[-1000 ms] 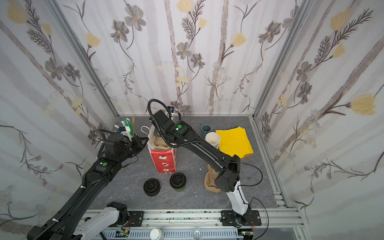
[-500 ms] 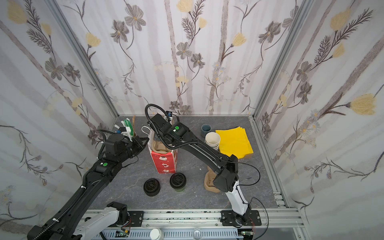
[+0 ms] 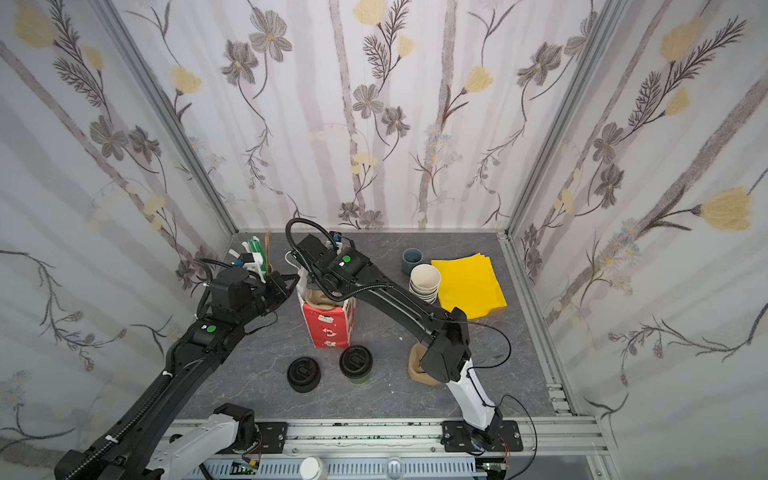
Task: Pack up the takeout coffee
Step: 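Lower the carrier into the bag with the right gripper while the left holds it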
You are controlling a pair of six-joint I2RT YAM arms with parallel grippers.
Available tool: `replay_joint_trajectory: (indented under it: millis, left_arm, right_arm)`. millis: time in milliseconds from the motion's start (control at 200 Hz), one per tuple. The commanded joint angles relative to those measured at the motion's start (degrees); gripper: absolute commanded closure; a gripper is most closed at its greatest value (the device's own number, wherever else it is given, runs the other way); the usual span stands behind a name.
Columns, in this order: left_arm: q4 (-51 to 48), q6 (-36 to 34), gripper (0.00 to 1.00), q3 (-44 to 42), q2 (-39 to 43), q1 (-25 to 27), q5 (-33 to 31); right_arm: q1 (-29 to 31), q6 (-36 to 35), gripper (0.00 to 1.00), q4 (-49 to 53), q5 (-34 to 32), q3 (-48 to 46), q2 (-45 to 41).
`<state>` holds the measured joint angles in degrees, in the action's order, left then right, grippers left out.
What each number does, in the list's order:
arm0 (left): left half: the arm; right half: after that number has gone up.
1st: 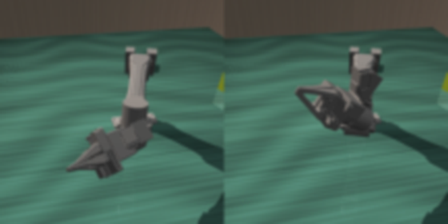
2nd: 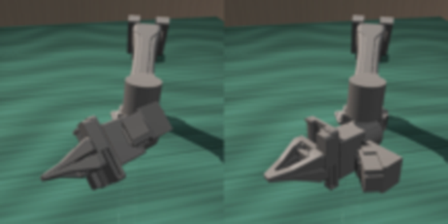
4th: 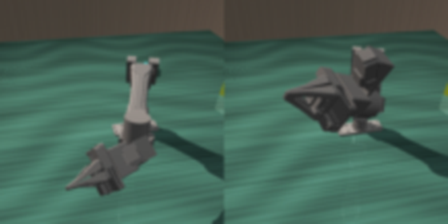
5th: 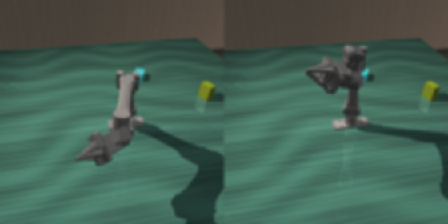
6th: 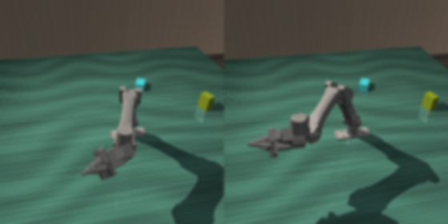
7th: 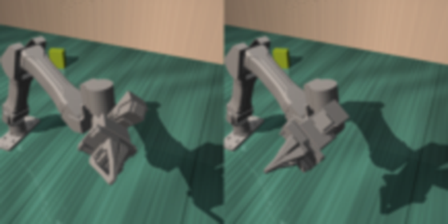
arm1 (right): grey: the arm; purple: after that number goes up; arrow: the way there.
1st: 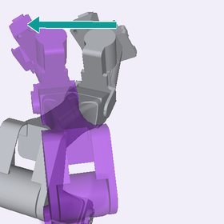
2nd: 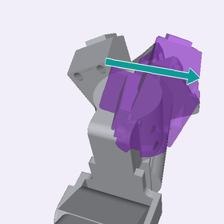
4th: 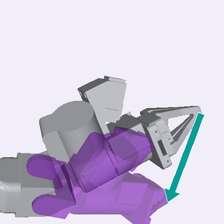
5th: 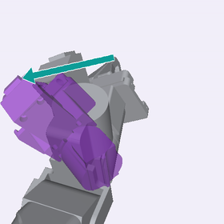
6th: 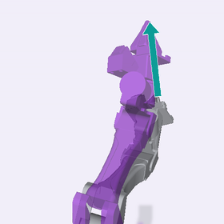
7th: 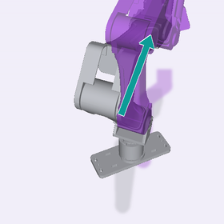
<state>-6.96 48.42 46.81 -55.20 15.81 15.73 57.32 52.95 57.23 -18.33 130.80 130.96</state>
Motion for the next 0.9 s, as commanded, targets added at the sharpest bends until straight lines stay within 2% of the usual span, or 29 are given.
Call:
replay_joint_trajectory:
  millis: [0, 430, 894]
  left_arm:
    - [2.54, -0.08, 1.0, 0.54, 0.09, 0.1, -0.16]
    - [2.92, -0.96, 1.0, 0.64, -0.74, 0.78, 0.25]
    - [3.04, -1.31, 1.0, 0.74, -0.74, 1.03, 0.7]
  right_arm:
    - [0.27, 1.62, 0.65, 0.93, 0.35, 0.42, 0.85]
    - [-0.71, 4.51, 0.65, 2.14, 1.79, 0.42, 3.98]
    - [-0.98, 3.65, 0.64, 1.26, 3.51, 0.41, 7.24]
